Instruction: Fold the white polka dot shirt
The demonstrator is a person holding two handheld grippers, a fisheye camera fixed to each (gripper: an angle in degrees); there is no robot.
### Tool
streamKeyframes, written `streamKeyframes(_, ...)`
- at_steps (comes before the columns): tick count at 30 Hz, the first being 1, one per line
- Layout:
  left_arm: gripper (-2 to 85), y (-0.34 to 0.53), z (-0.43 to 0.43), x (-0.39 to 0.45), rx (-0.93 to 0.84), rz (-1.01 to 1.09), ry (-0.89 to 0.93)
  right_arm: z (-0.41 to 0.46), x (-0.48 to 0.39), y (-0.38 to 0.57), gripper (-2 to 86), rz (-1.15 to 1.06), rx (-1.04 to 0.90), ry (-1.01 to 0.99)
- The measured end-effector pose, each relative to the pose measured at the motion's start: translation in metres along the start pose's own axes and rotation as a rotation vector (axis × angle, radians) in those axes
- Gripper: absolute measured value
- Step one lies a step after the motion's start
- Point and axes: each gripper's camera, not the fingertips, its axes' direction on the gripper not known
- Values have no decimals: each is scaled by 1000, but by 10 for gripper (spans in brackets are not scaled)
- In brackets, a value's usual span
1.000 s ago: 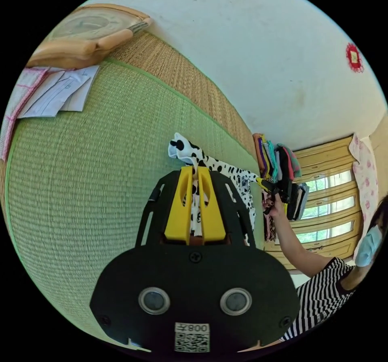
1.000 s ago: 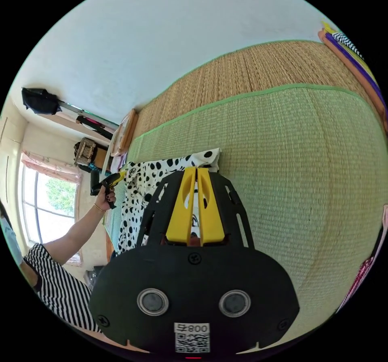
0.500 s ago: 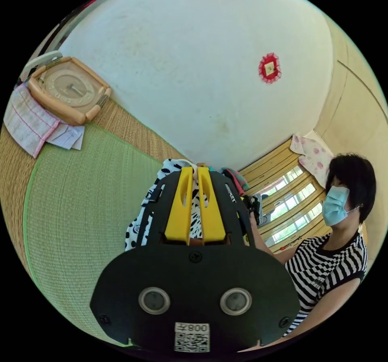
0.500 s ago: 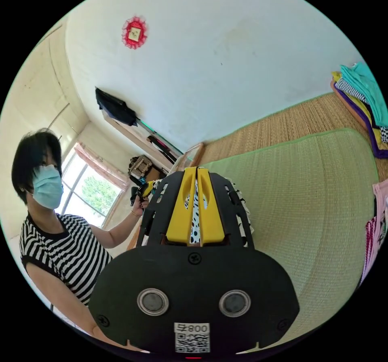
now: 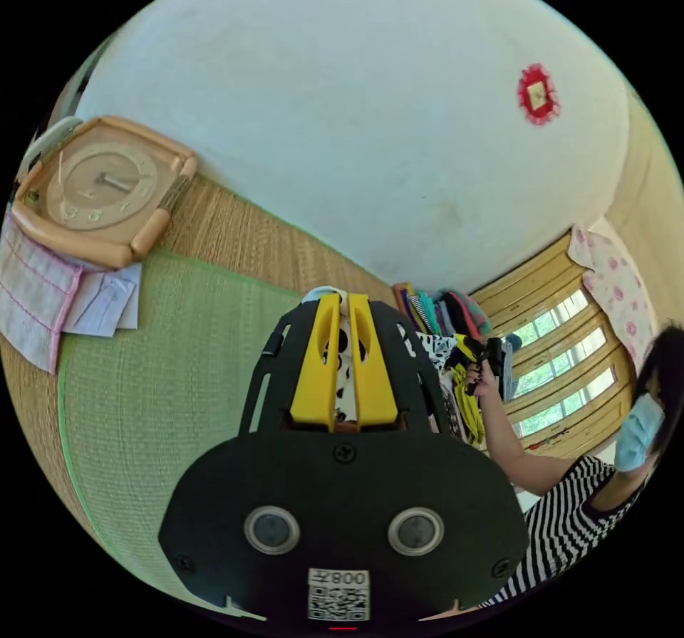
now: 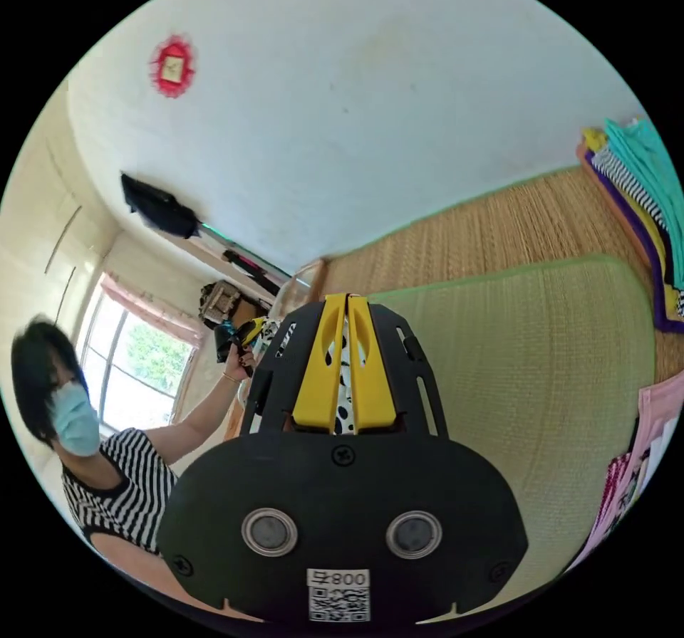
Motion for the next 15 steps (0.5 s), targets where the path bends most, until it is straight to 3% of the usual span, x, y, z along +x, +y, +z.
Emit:
streamKeyframes(7, 27, -17, 70, -43, -74, -134, -53, 93, 85, -42, 2, 171, -158, 75)
streamKeyframes(15, 55, -34, 76, -49, -57, -146, -89, 100, 121, -56, 8, 214, -120, 3)
